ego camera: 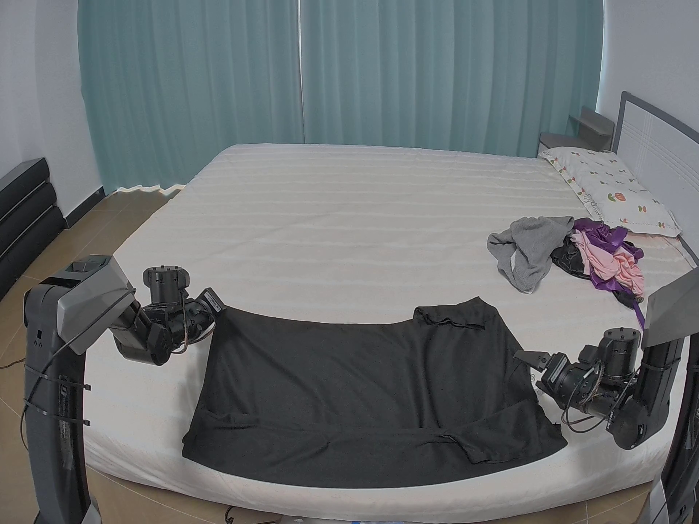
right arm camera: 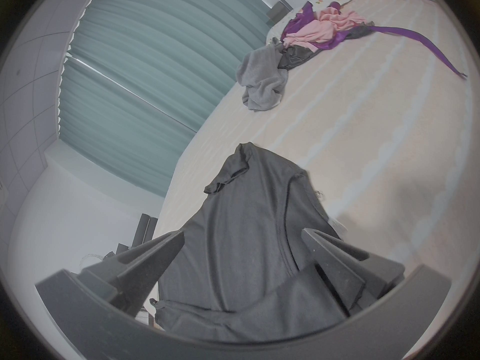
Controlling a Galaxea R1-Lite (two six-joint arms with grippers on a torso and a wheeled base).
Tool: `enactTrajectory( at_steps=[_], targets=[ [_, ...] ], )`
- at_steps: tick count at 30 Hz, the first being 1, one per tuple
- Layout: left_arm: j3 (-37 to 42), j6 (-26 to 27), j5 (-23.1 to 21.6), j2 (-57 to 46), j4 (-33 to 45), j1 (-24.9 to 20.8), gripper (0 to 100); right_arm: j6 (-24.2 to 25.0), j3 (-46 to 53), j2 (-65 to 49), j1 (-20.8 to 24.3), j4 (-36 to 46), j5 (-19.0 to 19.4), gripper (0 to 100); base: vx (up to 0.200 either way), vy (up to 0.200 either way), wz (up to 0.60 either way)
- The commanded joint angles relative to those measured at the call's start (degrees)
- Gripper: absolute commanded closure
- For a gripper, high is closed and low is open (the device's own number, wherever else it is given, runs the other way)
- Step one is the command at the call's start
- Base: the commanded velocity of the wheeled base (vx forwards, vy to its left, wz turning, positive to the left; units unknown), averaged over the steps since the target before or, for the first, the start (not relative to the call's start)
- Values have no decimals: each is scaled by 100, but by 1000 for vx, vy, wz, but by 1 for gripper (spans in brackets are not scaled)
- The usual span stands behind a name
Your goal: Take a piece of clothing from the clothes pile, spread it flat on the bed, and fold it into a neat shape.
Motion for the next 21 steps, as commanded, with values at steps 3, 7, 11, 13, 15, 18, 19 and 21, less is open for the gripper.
enactTrajectory(
  at_steps=[3,7,11,13,15,18,19,21],
  targets=[
    [96,-166,-30,-94,18,28,100,-79,-1181,452,477,393,-410,0,0,0,0],
    [157,-377,-65,-199,18,28,100,-70,-2394,250,670,1931,-418,0,0,0,0],
    [342,-456,-91,-243,9,20,100,-88,-3414,593,820,2950,-454,0,0,0,0],
    [456,-465,-91,-287,9,20,100,-114,-3756,716,837,3073,-454,0,0,0,0],
    [518,-465,-91,-314,9,11,100,-176,-4082,760,872,3363,-436,0,0,0,0],
    [535,-473,-91,-322,0,2,100,-185,-4565,830,899,3952,-445,0,0,0,0],
    [570,-473,-91,-322,0,-7,100,-185,-4996,909,890,4488,-445,0,0,0,0],
    [597,-473,-91,-322,-26,-7,100,-185,-5277,1023,881,4796,-445,0,0,0,0]
  ],
)
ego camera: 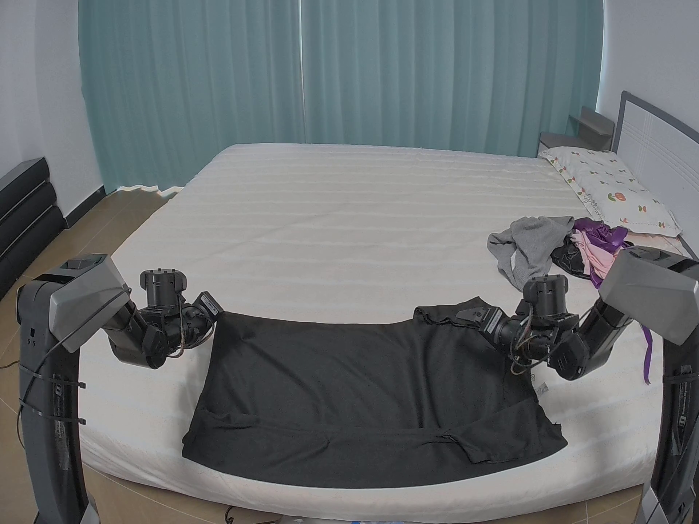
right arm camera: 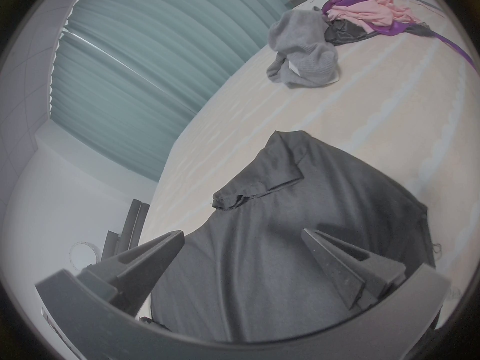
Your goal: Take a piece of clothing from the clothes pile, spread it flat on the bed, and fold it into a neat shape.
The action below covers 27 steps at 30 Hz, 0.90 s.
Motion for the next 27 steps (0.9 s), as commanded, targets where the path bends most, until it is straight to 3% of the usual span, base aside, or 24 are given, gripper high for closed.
enactTrajectory(
  at_steps=[1,16,20,26,27],
  targets=[
    [204,-42,-8,-99,-40,-18,100,-41,-1275,525,98,1015,-18,0,0,0,0],
    [274,-42,-8,-99,-49,0,100,-15,-2743,1237,116,2105,-53,0,0,0,0],
    [274,-42,-8,-99,-49,0,100,-23,-3279,1554,107,2149,-396,0,0,0,0],
    [291,-42,-8,-91,-49,0,100,-6,-4018,1949,81,2131,-484,0,0,0,0],
    [274,-42,-8,-99,-49,-9,100,12,-4475,2248,72,2087,-633,0,0,0,0]
  ],
)
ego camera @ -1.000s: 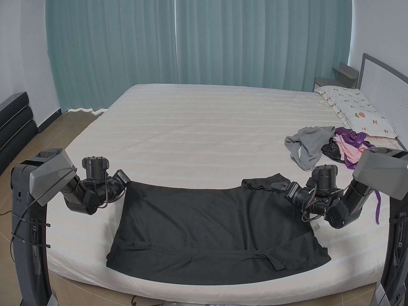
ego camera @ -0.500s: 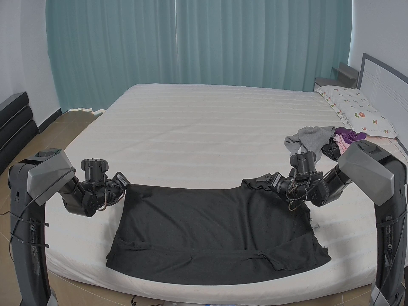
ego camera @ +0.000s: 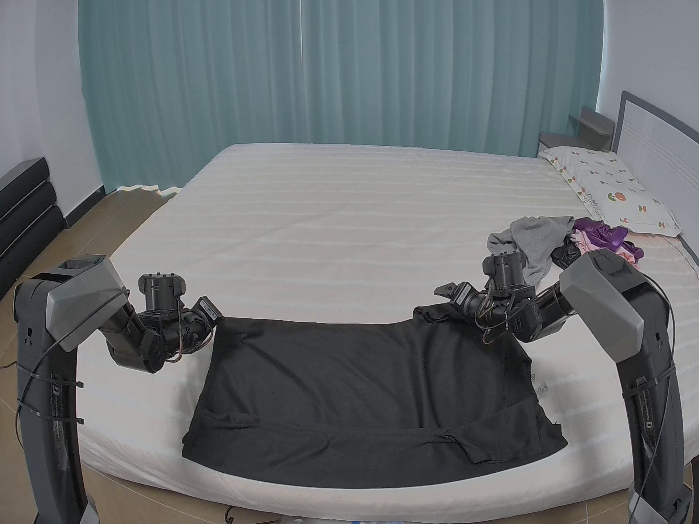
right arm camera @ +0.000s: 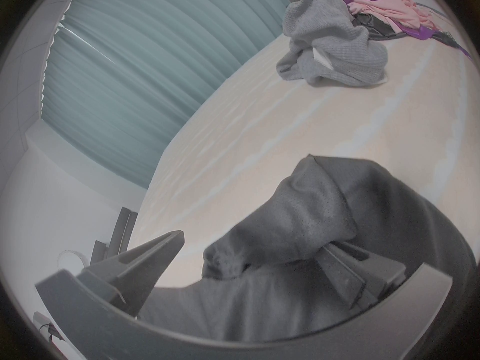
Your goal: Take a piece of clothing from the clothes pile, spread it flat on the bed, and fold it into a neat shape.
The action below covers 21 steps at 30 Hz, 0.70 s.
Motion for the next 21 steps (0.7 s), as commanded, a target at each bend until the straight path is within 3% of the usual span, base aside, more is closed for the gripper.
enactTrajectory(
  at_steps=[1,7,13,21],
  targets=[
    [-9,-3,1,3,-2,0,100,22,-1115,826,-24,-74,-342,0,0,0,0],
    [9,-3,1,3,-2,0,100,66,-2528,1257,-24,-487,-948,0,0,0,0],
    [-9,-3,1,3,-2,0,100,14,-2528,1178,-86,-1331,-1071,0,0,0,0],
    [9,-3,1,3,-2,0,100,-312,-2187,1037,-314,-874,-1080,0,0,0,0]
  ],
)
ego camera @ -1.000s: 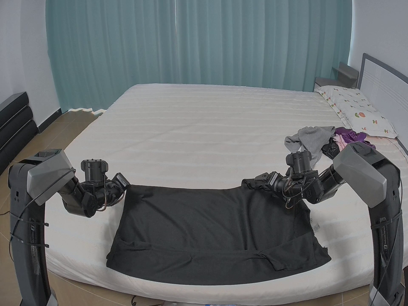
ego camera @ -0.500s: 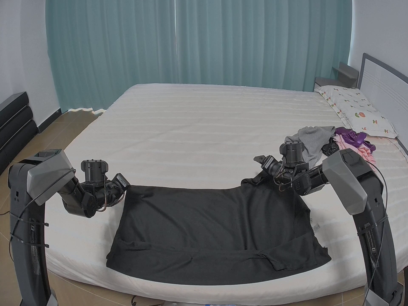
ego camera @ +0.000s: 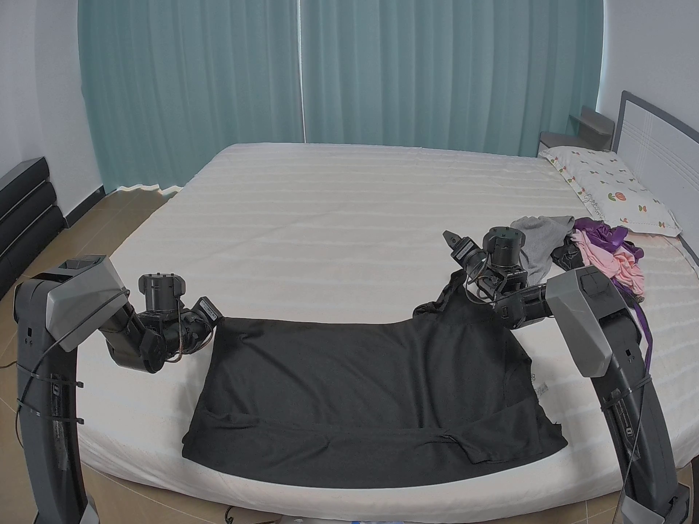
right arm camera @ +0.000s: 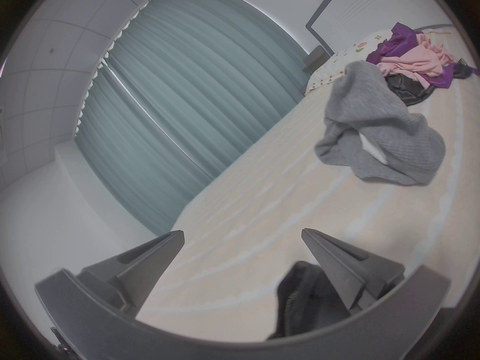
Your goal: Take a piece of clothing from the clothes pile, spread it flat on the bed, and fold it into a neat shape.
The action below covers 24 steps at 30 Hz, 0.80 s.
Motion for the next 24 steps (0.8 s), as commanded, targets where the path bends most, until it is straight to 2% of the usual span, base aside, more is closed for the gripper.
enactTrajectory(
  at_steps=[1,7,11,12,13,17,24],
  targets=[
    [-17,-3,1,1,-11,0,100,-192,480,-258,-233,258,18,0,0,0,0],
    [0,-3,1,-8,-11,-9,100,-491,1359,-803,-549,214,493,0,0,0,0],
    [-17,-3,1,-8,-11,-9,100,-588,1921,-1067,-787,214,1020,0,0,0,0],
    [0,-3,1,-8,-11,-9,100,-614,1948,-1067,-804,214,1055,0,0,0,0],
    [-17,-3,1,-8,-11,-9,100,-825,2088,-1058,-892,205,1187,0,0,0,0],
    [-17,-3,1,-8,-11,-9,100,-1212,2396,-970,-989,214,1266,0,0,0,0],
    [0,-3,1,-8,-11,-26,100,-1265,2581,-926,-936,205,1451,0,0,0,0]
  ],
)
